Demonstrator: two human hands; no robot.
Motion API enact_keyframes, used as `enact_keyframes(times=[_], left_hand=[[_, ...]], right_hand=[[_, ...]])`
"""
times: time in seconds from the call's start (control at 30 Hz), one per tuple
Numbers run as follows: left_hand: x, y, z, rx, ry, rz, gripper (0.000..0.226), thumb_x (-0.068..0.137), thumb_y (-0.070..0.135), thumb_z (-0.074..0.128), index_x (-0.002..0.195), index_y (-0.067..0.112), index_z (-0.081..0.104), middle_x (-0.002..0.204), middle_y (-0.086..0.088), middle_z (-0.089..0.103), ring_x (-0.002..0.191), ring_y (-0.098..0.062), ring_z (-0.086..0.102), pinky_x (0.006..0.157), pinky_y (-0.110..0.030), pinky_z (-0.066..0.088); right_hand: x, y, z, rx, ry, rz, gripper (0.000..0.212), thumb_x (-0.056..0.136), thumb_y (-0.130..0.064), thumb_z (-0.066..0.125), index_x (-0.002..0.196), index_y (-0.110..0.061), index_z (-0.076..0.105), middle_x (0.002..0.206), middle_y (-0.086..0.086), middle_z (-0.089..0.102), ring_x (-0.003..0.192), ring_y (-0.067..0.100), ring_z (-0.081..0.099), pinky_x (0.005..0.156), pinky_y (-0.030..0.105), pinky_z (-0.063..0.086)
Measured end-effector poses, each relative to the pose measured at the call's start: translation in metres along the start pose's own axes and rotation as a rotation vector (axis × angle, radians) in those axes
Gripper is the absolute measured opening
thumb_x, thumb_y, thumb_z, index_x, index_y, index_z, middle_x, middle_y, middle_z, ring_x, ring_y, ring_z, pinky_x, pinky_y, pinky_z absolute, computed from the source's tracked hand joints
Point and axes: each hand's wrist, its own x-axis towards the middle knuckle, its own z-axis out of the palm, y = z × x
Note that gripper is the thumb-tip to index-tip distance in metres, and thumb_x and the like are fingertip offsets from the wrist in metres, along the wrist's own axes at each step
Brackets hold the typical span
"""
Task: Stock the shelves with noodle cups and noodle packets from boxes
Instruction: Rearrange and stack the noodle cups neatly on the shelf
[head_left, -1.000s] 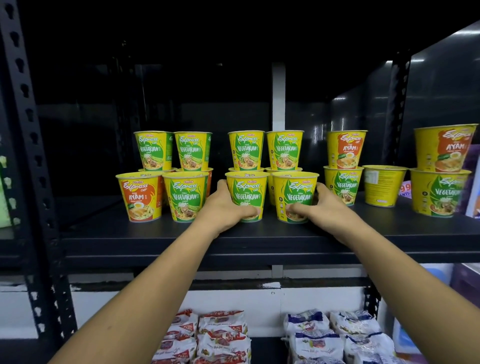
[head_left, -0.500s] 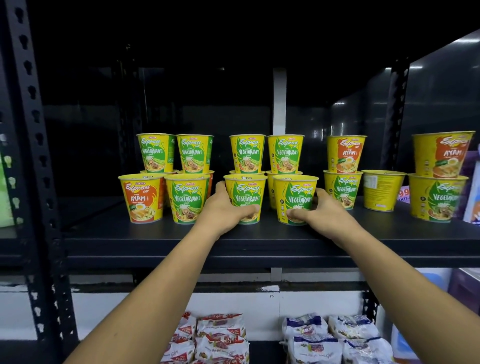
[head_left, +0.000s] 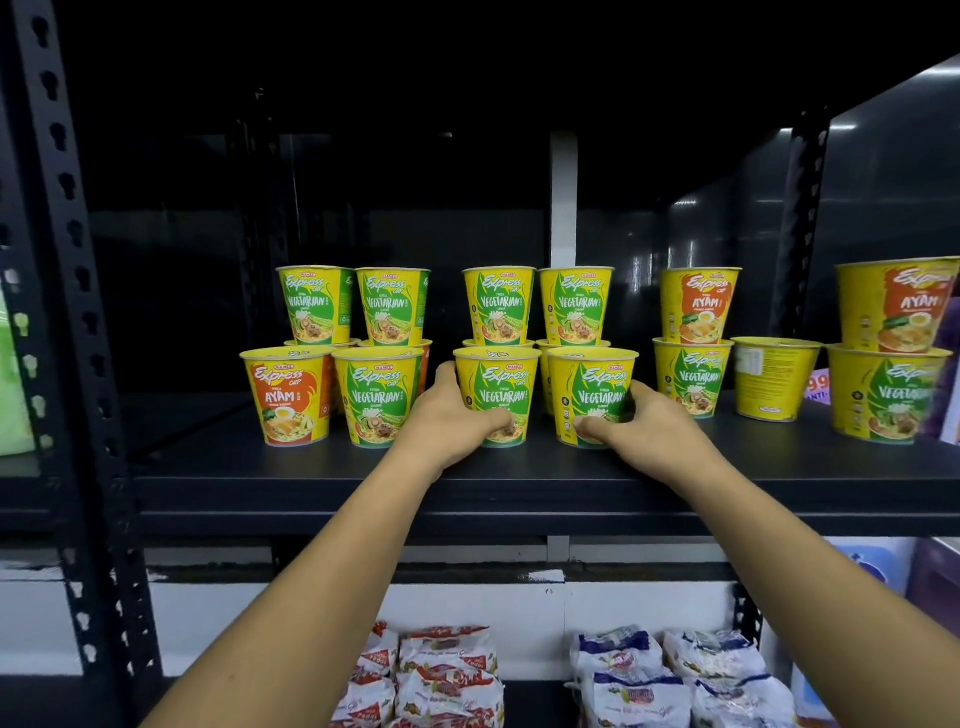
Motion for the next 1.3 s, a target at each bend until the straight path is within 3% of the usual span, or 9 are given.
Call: enact_keyframes(times=[0.1,0.27,0.43,0.83,1.0,1.1,1.2,1.3], left_hand=[[0.0005,-0.0009,0.0,-0.006,-0.008,-0.001,0.066,0.076,0.034,0.087,0.128,0.026,0.048,0.109,0.009,0.066,0.101,-0.014,0.063,0.083,-0.032,0.045],[0.0023,-0.0039,0.0001,-0.026,-0.018,0.003,0.069,0.074,0.032,0.09,0.127,0.026,0.047,0.106,0.011,0.065,0.102,-0.015,0.065,0.086,-0.034,0.048],[0.0013,-0.0037,-0.0005,-0.026,-0.016,0.007,0.068,0.075,0.031,0.09,0.127,0.026,0.046,0.103,0.012,0.063,0.1,-0.014,0.064,0.084,-0.033,0.046],[0.0013,-0.005,0.0002,-0.025,-0.002,0.018,0.064,0.077,0.03,0.089,0.123,0.029,0.044,0.103,0.014,0.063,0.102,-0.015,0.064,0.084,-0.033,0.046],[0.0024,-0.0061,0.0016,-0.022,0.011,0.023,0.066,0.074,0.032,0.09,0.125,0.026,0.049,0.107,0.009,0.068,0.101,-0.015,0.066,0.082,-0.032,0.047],[0.0006,-0.004,0.0009,-0.02,0.026,0.038,0.062,0.077,0.032,0.088,0.125,0.027,0.05,0.103,0.013,0.065,0.094,-0.009,0.064,0.074,-0.026,0.043],[-0.0021,-0.0026,-0.0003,-0.038,0.05,0.062,0.054,0.082,0.033,0.085,0.122,0.032,0.049,0.095,0.023,0.058,0.086,0.007,0.055,0.067,-0.018,0.041],[-0.0028,-0.0035,-0.0007,-0.018,0.079,0.083,0.049,0.083,0.038,0.084,0.121,0.03,0.054,0.093,0.024,0.058,0.088,0.0,0.06,0.069,-0.019,0.044]], right_hand=[[0.0,-0.0004,0.0003,-0.01,0.008,0.015,0.054,0.081,-0.049,0.08,0.124,-0.026,0.056,0.113,-0.007,0.066,0.113,0.021,0.06,0.096,0.04,0.048],[-0.0002,-0.0009,-0.0004,-0.004,0.009,0.013,0.058,0.08,-0.044,0.083,0.126,-0.025,0.052,0.108,-0.009,0.062,0.104,0.016,0.058,0.085,0.034,0.044],[-0.0017,-0.0016,-0.0012,-0.002,0.006,0.003,0.058,0.082,-0.043,0.083,0.128,-0.025,0.052,0.105,-0.011,0.06,0.098,0.014,0.055,0.084,0.033,0.042],[-0.0014,-0.0013,-0.0006,-0.005,-0.002,-0.02,0.063,0.082,-0.045,0.083,0.133,-0.024,0.051,0.108,-0.012,0.059,0.103,0.013,0.055,0.087,0.034,0.044],[-0.0005,0.0002,0.0,-0.001,-0.005,-0.01,0.062,0.081,-0.044,0.084,0.131,-0.026,0.053,0.122,-0.006,0.068,0.114,0.018,0.062,0.093,0.037,0.049],[-0.0001,0.0004,0.0002,-0.008,-0.006,-0.011,0.06,0.081,-0.045,0.083,0.13,-0.026,0.054,0.123,-0.006,0.068,0.114,0.018,0.062,0.093,0.037,0.049],[0.0002,0.0002,0.0005,-0.02,-0.008,-0.006,0.058,0.081,-0.046,0.082,0.128,-0.026,0.054,0.121,-0.006,0.068,0.112,0.018,0.062,0.092,0.038,0.05],[0.0006,-0.0004,0.0007,-0.026,-0.008,-0.005,0.057,0.081,-0.046,0.082,0.127,-0.026,0.054,0.121,-0.006,0.069,0.112,0.018,0.062,0.093,0.039,0.05]])
